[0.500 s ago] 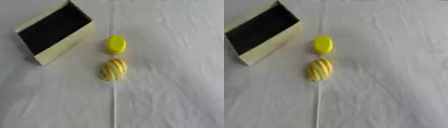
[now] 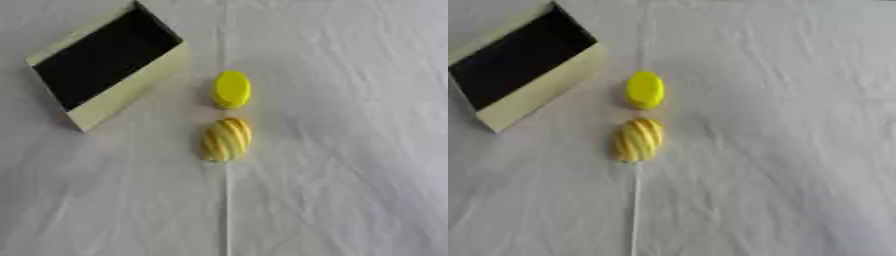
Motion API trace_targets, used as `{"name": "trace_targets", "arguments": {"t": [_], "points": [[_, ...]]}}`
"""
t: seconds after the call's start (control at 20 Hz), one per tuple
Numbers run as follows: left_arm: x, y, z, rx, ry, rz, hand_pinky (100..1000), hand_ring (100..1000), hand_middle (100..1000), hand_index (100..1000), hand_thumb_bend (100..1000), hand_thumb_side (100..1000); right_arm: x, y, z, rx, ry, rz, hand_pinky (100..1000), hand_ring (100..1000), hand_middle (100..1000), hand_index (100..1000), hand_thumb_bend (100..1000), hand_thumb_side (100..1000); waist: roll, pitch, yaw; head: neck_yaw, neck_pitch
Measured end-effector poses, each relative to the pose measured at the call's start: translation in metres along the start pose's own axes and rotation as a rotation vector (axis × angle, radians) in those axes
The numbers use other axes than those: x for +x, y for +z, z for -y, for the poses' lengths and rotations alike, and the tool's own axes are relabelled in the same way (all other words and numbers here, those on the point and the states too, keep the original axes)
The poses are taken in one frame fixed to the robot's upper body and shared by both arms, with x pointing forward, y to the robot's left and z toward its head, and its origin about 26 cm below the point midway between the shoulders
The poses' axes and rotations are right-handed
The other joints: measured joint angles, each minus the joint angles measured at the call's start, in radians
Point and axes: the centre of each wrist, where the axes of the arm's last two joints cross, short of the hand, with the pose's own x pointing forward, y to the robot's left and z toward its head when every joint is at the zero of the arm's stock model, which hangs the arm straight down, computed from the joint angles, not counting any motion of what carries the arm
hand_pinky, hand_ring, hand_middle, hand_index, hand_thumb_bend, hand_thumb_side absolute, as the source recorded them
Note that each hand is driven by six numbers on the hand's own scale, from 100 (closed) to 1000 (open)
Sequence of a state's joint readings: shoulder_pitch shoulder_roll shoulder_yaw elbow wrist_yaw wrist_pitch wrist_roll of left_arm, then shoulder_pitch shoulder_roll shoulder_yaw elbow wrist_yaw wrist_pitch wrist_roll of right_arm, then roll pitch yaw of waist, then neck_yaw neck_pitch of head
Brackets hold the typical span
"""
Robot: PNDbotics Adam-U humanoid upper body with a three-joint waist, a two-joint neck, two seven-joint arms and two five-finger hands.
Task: Pick up objects on the table and place them in the box.
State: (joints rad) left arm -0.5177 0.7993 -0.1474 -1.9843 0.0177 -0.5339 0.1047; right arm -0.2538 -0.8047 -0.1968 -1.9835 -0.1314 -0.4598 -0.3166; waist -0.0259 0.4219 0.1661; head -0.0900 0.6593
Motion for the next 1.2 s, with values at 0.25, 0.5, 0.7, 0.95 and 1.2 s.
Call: {"name": "trace_targets", "arguments": {"t": [0.25,0.5,0.7,0.95,1.2], "points": [[0.003,-0.019,0.004,-0.172,-0.037,0.037,843,835,809,893,100,536,0.0,0.0,0.0,0.001,0.002,-0.005,900,846,740,820,100,616,0.007,0.0,0.002,0.001,0.0],[0.007,-0.041,0.013,-0.316,-0.066,0.068,840,834,808,893,100,552,0.0,0.002,0.0,0.009,0.004,-0.016,901,844,739,820,100,616,0.012,-0.003,0.005,0.006,0.003],[0.012,-0.057,0.022,-0.4,-0.066,0.089,841,833,808,893,100,573,0.0,0.002,0.0,0.014,0.006,-0.024,902,844,739,820,100,616,0.016,-0.005,0.009,0.008,0.008],[0.018,-0.079,0.036,-0.447,-0.018,0.12,841,832,807,893,100,583,0.0,0.0,-0.002,0.023,0.004,-0.032,903,843,737,820,100,615,0.016,-0.01,0.012,0.008,0.008],[0.025,-0.095,0.049,-0.506,0.028,0.123,841,829,804,894,100,602,0.0,0.0,-0.002,0.028,0.003,-0.037,905,844,735,818,100,616,0.017,-0.011,0.012,0.009,0.009]]}}
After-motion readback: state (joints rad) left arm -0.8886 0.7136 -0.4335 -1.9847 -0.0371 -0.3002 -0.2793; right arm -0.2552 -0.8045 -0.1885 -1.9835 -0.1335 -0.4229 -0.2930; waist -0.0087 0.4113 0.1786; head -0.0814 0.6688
